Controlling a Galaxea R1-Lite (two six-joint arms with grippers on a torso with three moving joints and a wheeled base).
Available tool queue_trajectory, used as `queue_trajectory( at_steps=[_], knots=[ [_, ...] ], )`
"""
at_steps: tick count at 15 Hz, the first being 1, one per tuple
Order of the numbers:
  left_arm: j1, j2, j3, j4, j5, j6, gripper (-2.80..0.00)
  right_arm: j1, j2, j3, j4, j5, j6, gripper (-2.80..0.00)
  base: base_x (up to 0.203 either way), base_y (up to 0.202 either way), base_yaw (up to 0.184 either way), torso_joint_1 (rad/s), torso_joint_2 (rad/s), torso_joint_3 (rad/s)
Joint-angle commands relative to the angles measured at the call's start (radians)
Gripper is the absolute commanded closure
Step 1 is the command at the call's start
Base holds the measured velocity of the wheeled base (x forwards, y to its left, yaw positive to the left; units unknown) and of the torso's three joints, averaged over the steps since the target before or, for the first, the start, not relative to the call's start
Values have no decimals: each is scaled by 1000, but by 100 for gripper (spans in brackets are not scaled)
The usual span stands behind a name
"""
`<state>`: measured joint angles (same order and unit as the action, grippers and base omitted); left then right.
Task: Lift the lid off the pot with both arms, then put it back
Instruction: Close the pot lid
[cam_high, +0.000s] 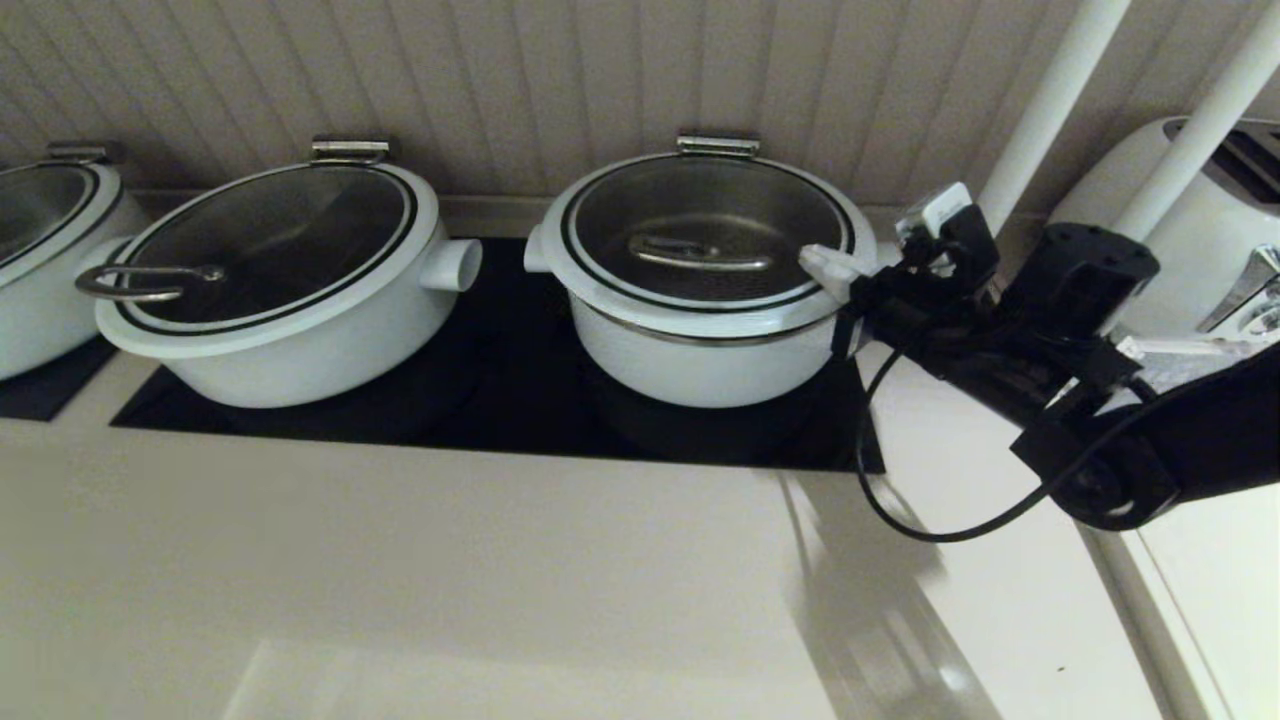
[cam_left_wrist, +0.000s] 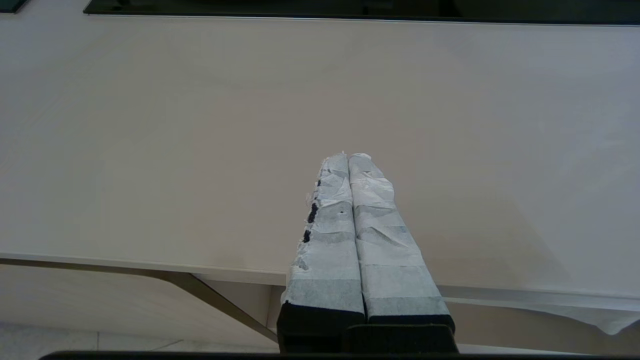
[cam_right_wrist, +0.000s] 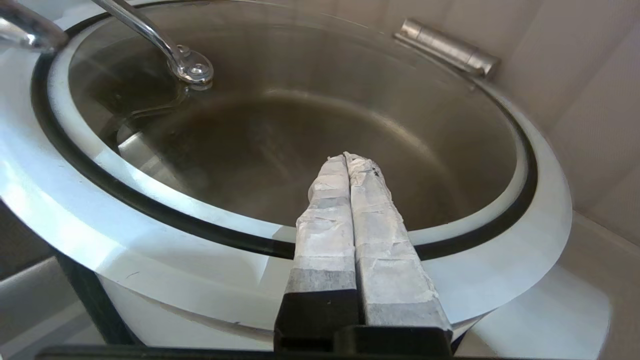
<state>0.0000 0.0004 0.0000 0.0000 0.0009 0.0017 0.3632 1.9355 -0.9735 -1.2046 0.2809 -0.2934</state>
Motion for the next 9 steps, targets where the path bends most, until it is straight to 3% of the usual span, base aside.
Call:
queue_trajectory(
  at_steps=[1,9],
  knots=[
    [0,0,0,0,1,0,0,0,23,8,-4,1,-2,0,0,0,0,0,0,0],
    [0,0,0,0,1,0,0,-1,6,45,-4,-1,-10,0,0,0,0,0,0,0]
  ],
)
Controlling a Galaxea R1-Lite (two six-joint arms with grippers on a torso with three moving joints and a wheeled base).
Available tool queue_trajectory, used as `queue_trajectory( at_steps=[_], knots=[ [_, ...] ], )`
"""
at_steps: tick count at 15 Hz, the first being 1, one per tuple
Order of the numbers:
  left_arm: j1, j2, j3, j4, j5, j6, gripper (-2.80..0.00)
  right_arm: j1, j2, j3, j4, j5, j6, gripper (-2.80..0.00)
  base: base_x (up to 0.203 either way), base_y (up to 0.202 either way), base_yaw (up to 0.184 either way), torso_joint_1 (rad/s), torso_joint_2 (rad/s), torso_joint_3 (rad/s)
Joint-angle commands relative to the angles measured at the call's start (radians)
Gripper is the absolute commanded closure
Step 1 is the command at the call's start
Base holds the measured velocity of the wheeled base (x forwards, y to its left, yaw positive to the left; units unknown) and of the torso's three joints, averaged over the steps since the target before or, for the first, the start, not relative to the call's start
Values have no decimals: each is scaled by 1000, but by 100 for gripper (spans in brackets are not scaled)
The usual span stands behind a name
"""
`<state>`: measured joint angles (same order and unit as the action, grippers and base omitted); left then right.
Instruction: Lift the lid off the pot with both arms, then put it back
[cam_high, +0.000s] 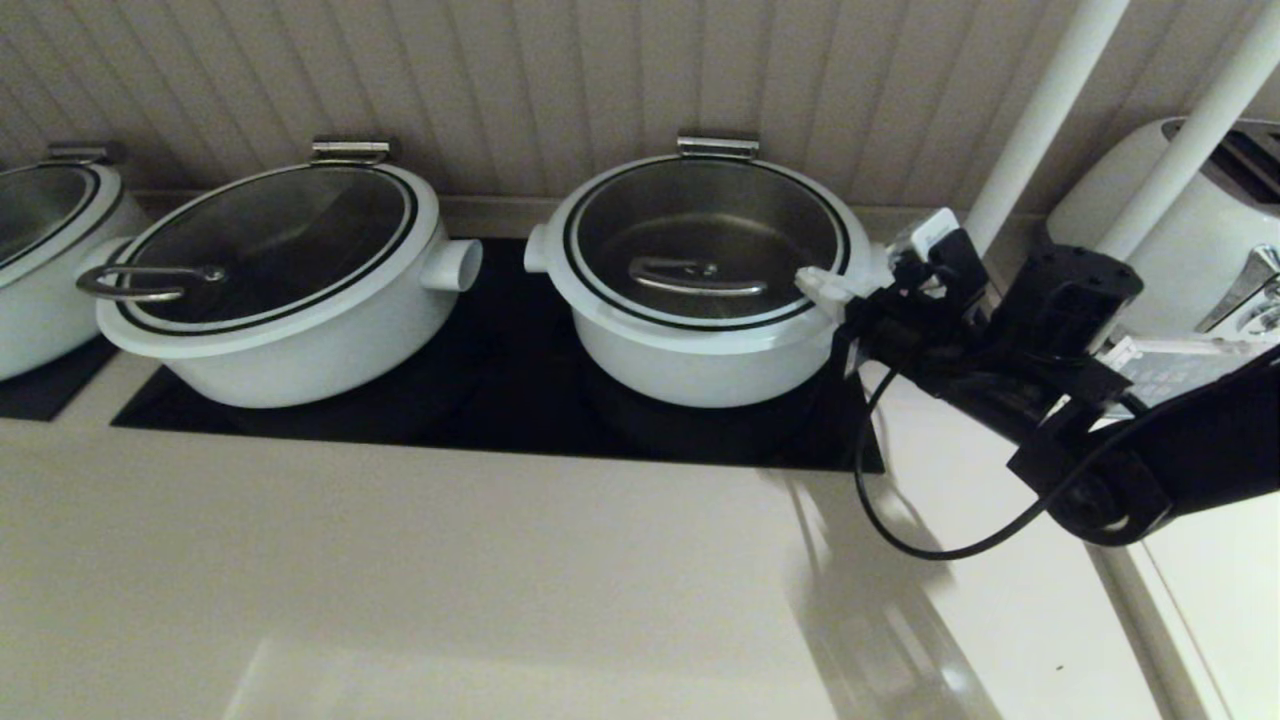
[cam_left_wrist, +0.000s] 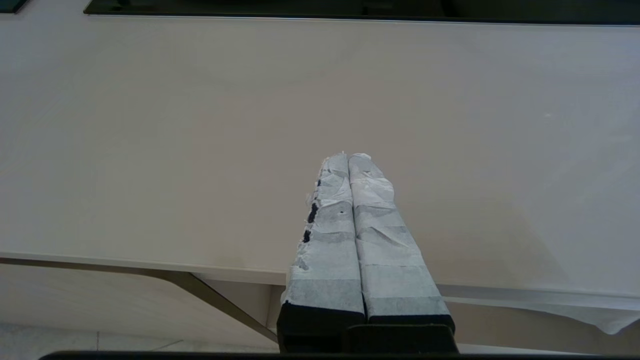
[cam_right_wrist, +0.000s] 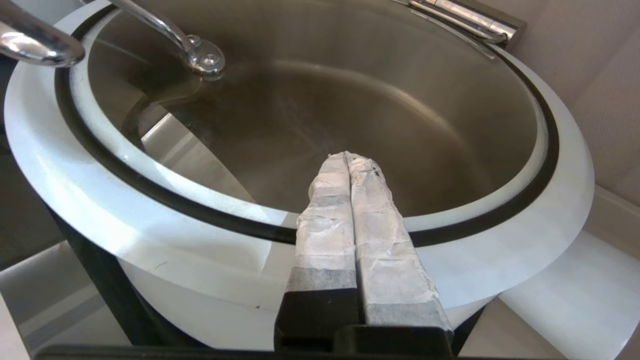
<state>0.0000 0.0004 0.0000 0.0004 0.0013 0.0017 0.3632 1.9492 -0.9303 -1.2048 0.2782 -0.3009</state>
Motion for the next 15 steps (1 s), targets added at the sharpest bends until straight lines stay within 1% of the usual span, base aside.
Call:
queue_trajectory(
  at_steps=[1,3,6,8,11,12,13,15],
  knots=[
    [0,0,0,0,0,0,0,-1,-24,10,-3,-1,-3,0,0,0,0,0,0,0],
    [1,0,0,0,0,0,0,-5,-69,35,1,-8,-3,0,0,0,0,0,0,0],
    [0,0,0,0,0,0,0,-15,-179,116,7,-15,-3,0,0,0,0,0,0,0],
    [0,0,0,0,0,0,0,-17,-277,186,14,-16,-3,0,0,0,0,0,0,0],
    [0,0,0,0,0,0,0,-18,-457,337,42,-19,-2,0,0,0,0,0,0,0],
    [0,0,0,0,0,0,0,-19,-519,396,53,-31,1,0,0,0,0,0,0,0],
    [0,0,0,0,0,0,0,-19,-579,463,65,-59,3,0,0,0,0,0,0,0],
    [0,0,0,0,0,0,0,-26,-693,586,90,-146,6,0,0,0,0,0,0,0]
  ],
)
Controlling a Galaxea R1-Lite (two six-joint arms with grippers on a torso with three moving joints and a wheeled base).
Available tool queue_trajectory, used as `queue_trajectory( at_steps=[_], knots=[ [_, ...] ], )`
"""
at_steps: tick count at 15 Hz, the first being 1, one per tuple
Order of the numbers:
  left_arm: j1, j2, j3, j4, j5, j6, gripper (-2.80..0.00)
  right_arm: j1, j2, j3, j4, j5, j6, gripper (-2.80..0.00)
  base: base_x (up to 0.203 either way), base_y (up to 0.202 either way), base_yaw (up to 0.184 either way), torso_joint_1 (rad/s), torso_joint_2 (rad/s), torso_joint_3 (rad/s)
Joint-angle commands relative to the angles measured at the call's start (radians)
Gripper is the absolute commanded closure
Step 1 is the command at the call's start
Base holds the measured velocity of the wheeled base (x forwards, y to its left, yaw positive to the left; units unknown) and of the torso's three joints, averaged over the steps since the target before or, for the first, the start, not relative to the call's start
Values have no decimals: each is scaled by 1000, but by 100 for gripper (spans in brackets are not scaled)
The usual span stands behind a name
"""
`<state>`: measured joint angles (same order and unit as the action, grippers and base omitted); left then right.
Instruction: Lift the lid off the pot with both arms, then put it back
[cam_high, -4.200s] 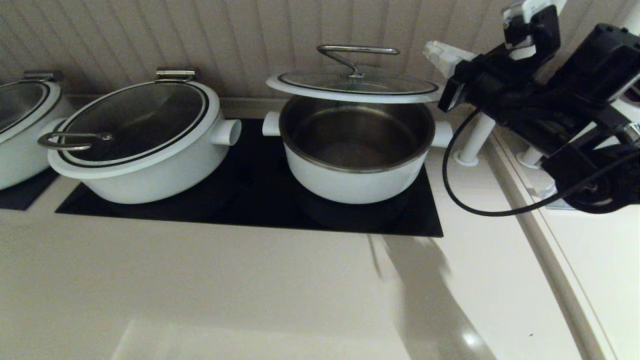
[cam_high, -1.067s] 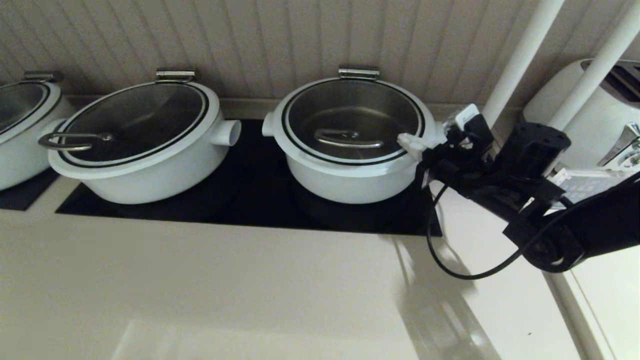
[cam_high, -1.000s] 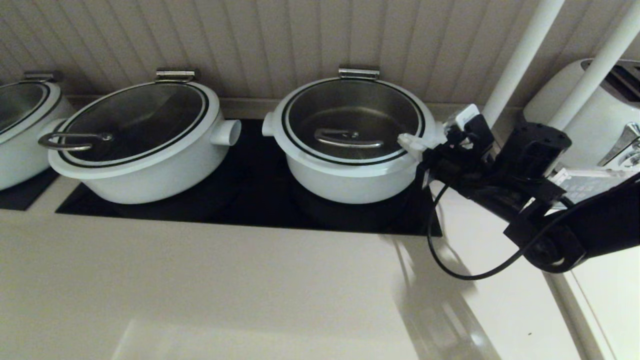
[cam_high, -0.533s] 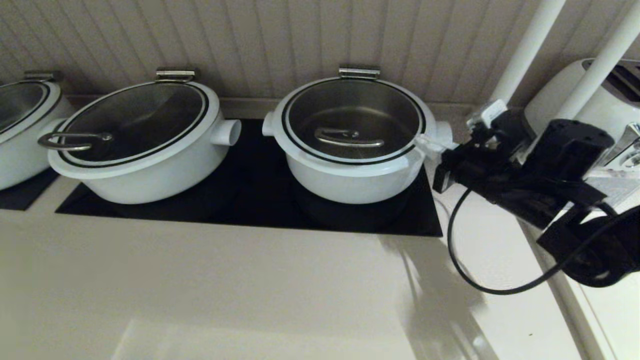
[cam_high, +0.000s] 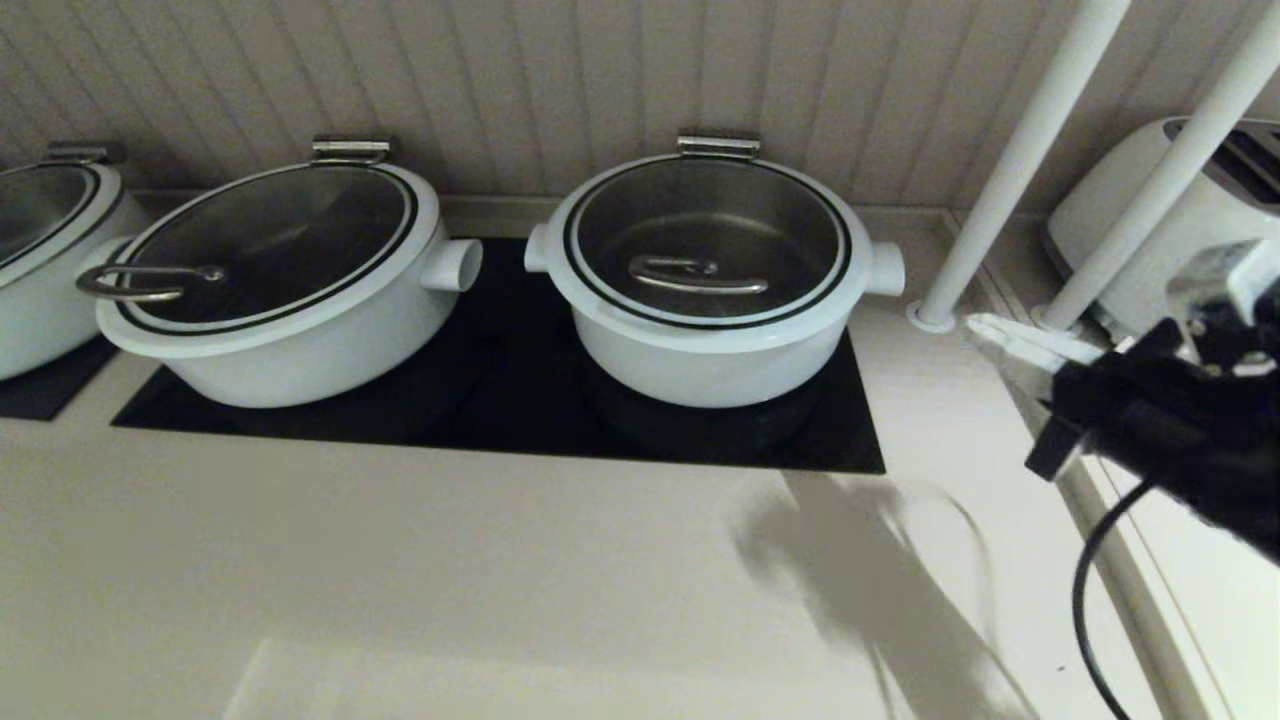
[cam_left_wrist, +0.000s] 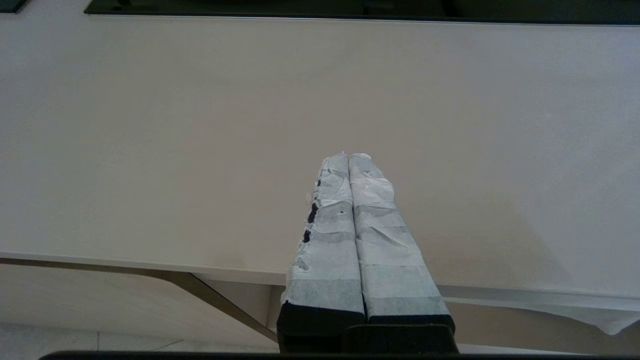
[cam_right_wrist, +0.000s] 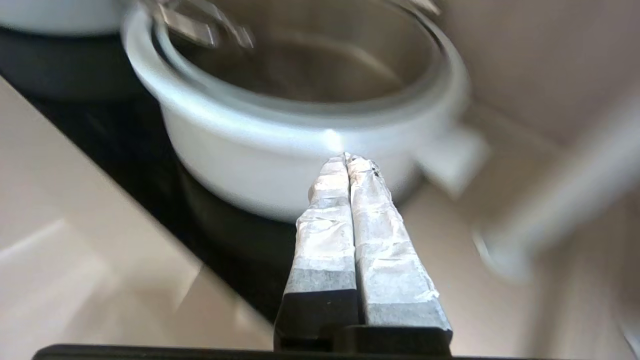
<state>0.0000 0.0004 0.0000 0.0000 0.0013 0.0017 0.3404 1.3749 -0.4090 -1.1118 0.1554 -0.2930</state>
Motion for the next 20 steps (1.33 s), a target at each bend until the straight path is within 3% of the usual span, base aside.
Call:
queue_trajectory(
  at_steps=[1,5,11,18,20],
  knots=[
    [0,0,0,0,0,0,0,-7,-166,131,8,-50,0,0,0,0,0,0,0,0],
    [0,0,0,0,0,0,0,-16,-336,359,33,-87,90,0,0,0,0,0,0,0],
    [0,0,0,0,0,0,0,-17,-413,408,138,-160,133,0,0,0,0,0,0,0],
    [0,0,0,0,0,0,0,-20,-757,407,555,-162,146,0,0,0,0,0,0,0],
    [0,0,0,0,0,0,0,-113,-773,408,613,-142,148,0,0,0,0,0,0,0]
  ],
)
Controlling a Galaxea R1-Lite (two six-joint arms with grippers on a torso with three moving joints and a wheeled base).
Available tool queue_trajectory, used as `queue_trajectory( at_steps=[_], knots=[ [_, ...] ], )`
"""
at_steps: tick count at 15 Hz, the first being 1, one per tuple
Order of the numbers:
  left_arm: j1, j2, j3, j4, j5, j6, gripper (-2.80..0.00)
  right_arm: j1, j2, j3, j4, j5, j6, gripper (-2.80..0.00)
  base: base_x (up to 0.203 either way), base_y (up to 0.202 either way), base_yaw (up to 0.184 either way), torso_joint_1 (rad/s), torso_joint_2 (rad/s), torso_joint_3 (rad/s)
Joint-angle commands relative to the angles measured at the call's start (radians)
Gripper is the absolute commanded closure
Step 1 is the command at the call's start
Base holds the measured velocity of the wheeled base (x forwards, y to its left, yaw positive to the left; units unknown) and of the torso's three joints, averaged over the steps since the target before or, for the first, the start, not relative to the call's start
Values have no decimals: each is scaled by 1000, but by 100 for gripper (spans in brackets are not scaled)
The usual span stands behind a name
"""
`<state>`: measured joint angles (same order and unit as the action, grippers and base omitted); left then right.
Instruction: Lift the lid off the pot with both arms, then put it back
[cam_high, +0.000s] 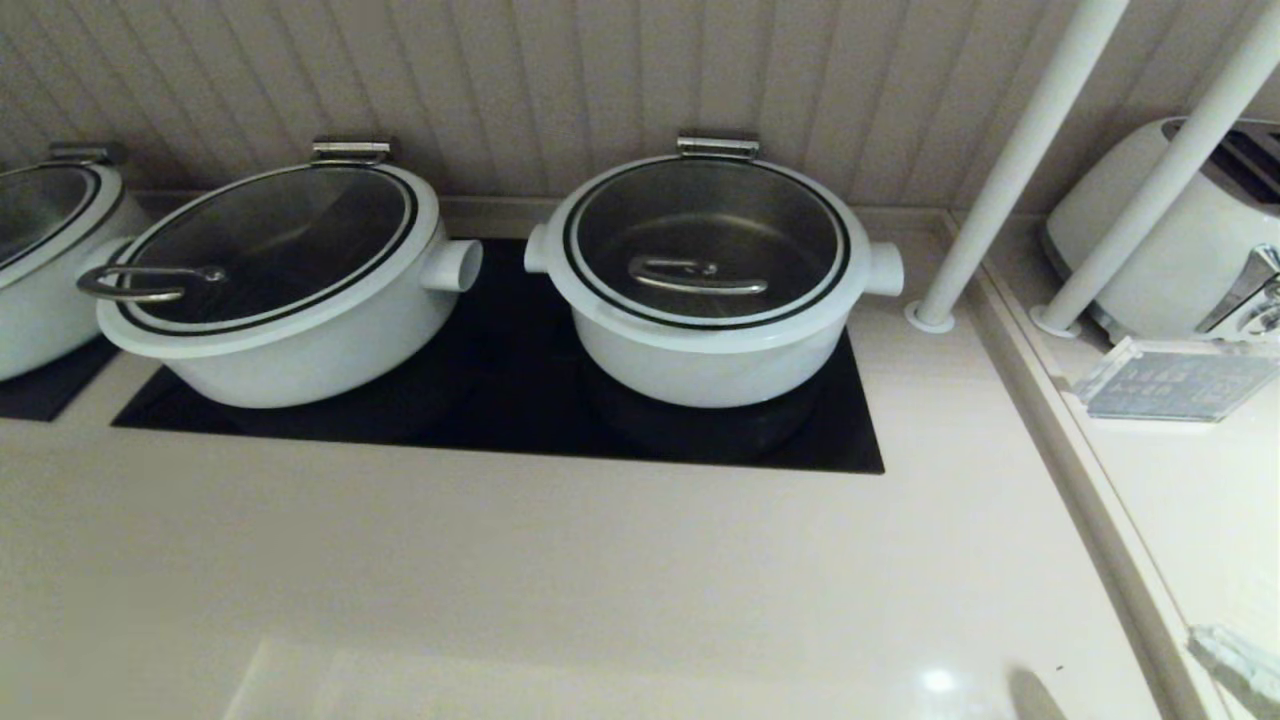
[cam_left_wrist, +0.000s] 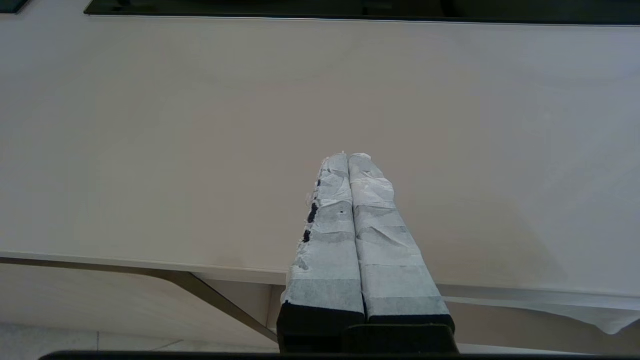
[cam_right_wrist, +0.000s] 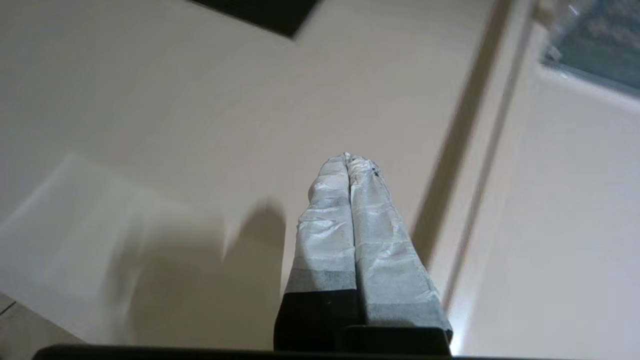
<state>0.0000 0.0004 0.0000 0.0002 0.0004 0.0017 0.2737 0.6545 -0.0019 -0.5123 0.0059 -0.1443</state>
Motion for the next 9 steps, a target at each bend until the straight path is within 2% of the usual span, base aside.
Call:
queue_trajectory(
  at_steps=[1,5,7,9],
  knots=[
    [0,0,0,0,1,0,0,-95,-67,2,68,40,0,0,0,0,0,0,0,0],
    [0,0,0,0,1,0,0,-209,-289,-6,383,117,-10,0,0,0,0,0,0,0],
    [0,0,0,0,1,0,0,-225,-374,-24,476,109,-11,0,0,0,0,0,0,0],
    [0,0,0,0,1,0,0,-242,-457,-34,555,48,-11,0,0,0,0,0,0,0]
  ],
)
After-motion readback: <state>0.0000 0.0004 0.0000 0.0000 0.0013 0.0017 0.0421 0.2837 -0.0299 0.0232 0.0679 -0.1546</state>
